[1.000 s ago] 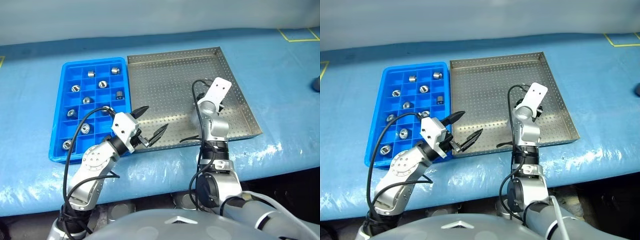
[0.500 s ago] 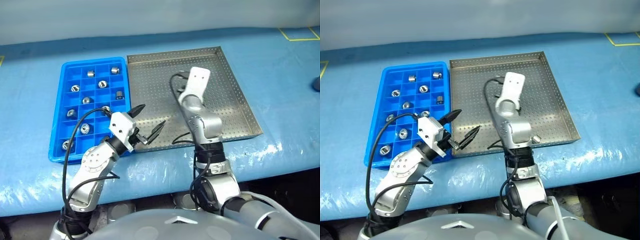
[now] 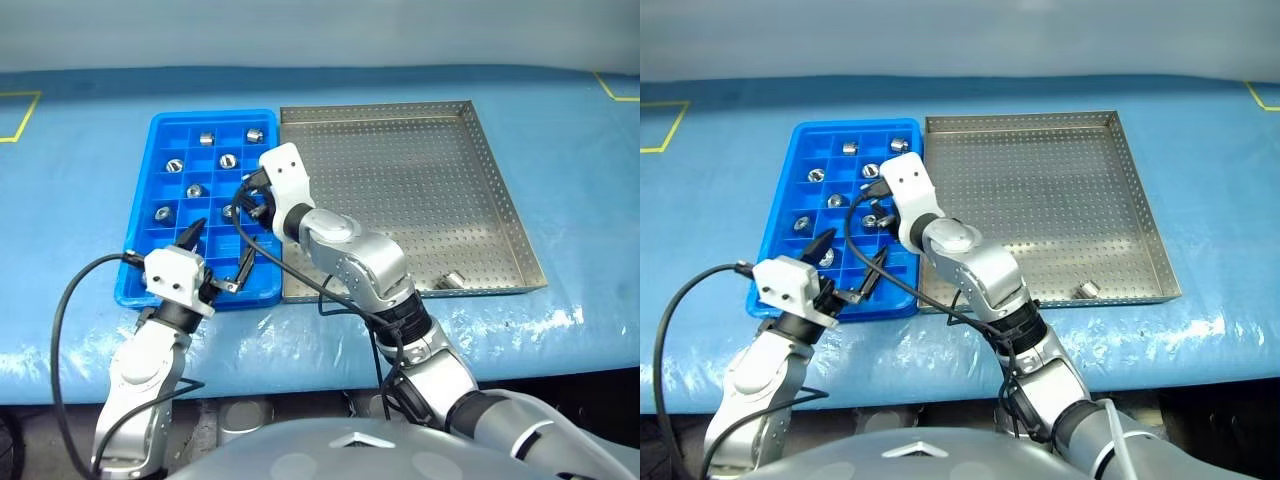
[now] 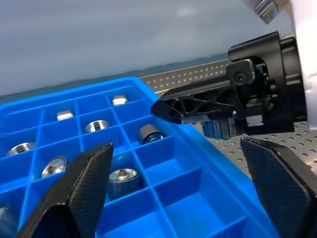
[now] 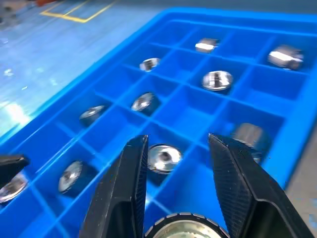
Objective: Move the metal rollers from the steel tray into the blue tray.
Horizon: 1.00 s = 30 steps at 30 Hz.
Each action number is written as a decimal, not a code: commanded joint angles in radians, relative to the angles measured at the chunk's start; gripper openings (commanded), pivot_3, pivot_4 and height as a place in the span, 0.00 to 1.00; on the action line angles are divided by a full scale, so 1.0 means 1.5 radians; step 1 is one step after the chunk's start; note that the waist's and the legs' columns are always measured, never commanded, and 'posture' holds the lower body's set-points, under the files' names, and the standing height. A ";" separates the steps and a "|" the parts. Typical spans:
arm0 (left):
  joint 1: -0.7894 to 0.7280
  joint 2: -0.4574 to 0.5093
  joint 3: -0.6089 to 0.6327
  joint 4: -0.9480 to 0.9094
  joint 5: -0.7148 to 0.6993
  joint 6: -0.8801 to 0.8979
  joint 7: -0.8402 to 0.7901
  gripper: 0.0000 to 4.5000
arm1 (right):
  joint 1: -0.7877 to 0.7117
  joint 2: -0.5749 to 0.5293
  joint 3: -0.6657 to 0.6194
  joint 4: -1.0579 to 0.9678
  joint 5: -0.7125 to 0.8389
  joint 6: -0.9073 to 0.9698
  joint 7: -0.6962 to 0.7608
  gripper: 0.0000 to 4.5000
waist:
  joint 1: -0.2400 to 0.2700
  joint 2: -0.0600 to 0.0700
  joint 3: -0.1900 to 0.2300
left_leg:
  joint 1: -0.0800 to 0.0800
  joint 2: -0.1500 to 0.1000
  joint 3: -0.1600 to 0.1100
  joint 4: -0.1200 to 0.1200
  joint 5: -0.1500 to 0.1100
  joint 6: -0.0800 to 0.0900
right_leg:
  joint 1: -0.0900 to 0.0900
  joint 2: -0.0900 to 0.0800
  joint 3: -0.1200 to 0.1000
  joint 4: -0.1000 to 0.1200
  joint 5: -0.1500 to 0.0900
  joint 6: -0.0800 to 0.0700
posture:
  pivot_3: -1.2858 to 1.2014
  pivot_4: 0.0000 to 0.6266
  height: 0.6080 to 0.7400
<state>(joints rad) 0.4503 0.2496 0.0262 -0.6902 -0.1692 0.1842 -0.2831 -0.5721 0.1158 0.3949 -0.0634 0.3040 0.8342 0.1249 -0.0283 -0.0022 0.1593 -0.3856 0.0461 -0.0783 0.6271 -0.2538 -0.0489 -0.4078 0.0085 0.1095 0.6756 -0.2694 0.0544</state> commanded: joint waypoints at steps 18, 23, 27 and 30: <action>0.036 0.019 -0.023 -0.037 -0.051 -0.002 -0.052 1.00 | 0.056 -0.091 0.021 -0.067 -0.036 0.021 0.112 0.69 | 0.009 -0.001 0.000 | 0.000 0.000 0.000 0.000 0.000 0.000 | 0.000 0.000 0.000 0.000 -0.002 0.002 | 0.57 0.24 1.00; 0.018 0.024 -0.025 -0.020 -0.059 -0.004 -0.062 1.00 | 0.046 -0.045 0.007 -0.030 -0.042 -0.009 0.106 0.99 | 0.002 -0.001 0.000 | 0.001 0.000 0.000 0.000 0.000 0.000 | 0.000 0.000 0.000 0.000 -0.002 0.002 | 0.57 0.24 1.00; 0.012 0.023 -0.027 -0.013 -0.059 -0.006 -0.065 1.00 | 0.032 -0.020 0.005 0.001 -0.051 -0.034 0.110 0.99 | -0.001 -0.001 0.000 | 0.001 0.000 0.000 0.000 0.000 0.000 | 0.000 0.001 0.000 0.001 -0.002 0.002 | 0.57 0.24 1.00; 0.012 0.022 -0.029 -0.011 -0.059 -0.008 -0.065 1.00 | 0.025 -0.010 0.005 0.020 -0.056 -0.052 0.117 0.99 | 0.000 -0.001 0.000 | 0.001 0.000 0.000 0.000 0.000 0.000 | 0.000 0.001 0.000 0.001 -0.002 0.002 | 0.57 0.24 1.00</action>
<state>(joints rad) 0.4678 0.2801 -0.0118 -0.6984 -0.2473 0.1884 -0.3729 -0.5196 0.0847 0.4045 -0.0322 0.2223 0.7863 0.2871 -0.0283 -0.0032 0.1593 -0.3846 0.0466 -0.0782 0.6272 -0.2535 -0.0494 -0.4078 0.0093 0.1093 0.6767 -0.2724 0.0572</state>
